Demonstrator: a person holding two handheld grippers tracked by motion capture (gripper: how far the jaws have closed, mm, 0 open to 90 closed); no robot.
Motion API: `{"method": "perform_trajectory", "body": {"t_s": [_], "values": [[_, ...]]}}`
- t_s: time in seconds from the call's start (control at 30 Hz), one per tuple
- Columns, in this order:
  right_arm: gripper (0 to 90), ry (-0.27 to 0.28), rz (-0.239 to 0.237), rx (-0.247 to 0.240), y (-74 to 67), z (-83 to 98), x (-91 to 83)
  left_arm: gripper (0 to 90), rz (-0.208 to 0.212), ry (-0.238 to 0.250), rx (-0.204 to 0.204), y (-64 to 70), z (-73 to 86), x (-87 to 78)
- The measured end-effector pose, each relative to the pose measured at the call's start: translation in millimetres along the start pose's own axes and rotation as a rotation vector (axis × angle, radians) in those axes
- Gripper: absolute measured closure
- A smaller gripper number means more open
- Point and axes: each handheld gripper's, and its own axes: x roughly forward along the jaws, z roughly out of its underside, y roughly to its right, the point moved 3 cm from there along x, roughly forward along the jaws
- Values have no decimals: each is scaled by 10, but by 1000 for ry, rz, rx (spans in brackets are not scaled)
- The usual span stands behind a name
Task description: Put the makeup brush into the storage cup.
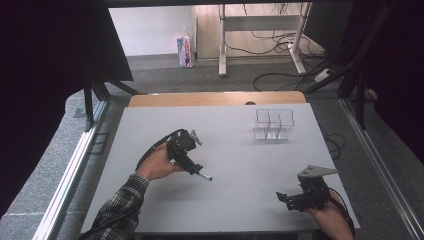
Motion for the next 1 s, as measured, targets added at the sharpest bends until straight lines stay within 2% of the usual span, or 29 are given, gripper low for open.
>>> {"method": "perform_trajectory", "body": {"t_s": [0.23, 0.47, 0.7, 0.77, 0.8, 0.83, 0.9, 0.93, 0.97, 1.0], "values": [[1, -1, -2, -4, 0, 0, 3, 39, -2, -43, 27, 4, 36, 176], [3, -4, -3, -3, -3, 1, 6, 67, 17, -67, 39, 17, 111, 366], [5, -5, -6, -4, -5, 1, 8, 112, 31, -86, 49, 15, 173, 465], [5, -5, -6, -4, -6, 1, 8, 144, 41, -89, 51, 15, 188, 484], [6, -5, -6, -5, -6, 2, 9, 156, 59, -83, 43, 8, 194, 482], [6, -5, -7, -5, -6, 2, 9, 206, 94, -75, 36, 3, 205, 473], [7, -7, -7, -3, -9, 2, 8, 295, 91, -70, 27, -9, 221, 449], [7, -6, -8, -7, -7, 2, 10, 477, 88, -70, 28, -10, 230, 428], [8, -5, -7, -9, -6, 1, 11, 477, 90, -70, 26, -10, 237, 417], [8, -5, -8, -9, -6, 1, 10, 534, 91, -70, 27, -3, 246, 406]]}}
